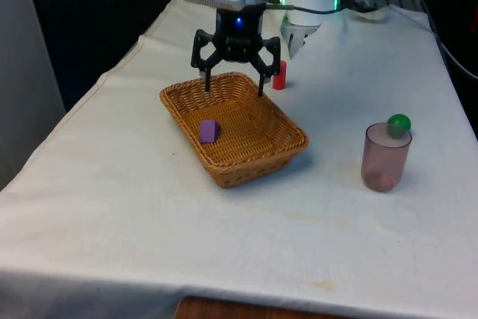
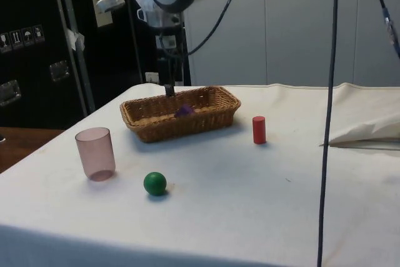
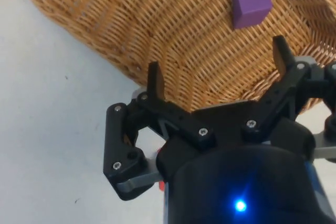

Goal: Pick up the triangular block and place it into the basket.

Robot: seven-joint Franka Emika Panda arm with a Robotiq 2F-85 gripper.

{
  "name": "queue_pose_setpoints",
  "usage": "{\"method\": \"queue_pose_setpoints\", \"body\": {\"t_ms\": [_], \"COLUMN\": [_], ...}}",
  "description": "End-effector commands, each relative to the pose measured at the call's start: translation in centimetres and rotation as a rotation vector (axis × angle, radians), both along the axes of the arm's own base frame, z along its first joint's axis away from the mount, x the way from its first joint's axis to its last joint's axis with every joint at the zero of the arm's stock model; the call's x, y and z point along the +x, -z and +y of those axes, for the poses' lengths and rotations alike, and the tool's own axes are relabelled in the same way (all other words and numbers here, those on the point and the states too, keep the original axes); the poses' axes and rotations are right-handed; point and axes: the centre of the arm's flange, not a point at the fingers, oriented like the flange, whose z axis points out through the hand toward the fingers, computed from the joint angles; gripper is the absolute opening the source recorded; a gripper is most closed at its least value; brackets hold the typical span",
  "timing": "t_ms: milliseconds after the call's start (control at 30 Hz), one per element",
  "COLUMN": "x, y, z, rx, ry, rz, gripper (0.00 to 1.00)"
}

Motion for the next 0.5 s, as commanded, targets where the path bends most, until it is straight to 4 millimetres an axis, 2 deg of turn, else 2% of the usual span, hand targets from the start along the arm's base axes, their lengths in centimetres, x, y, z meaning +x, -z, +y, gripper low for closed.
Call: {"method": "queue_pose_setpoints", "body": {"t_ms": [0, 367, 467], "x": [0.0, 0.1, 0.1], "y": [-0.5, -3.5, -3.6], "z": [0.0, 0.1, 0.0], "rx": [0.002, 0.036, 0.028], "ry": [-0.006, -0.021, -0.018], "rz": [0.007, 0.011, 0.005], "gripper": [1.0, 1.0, 1.0]}}
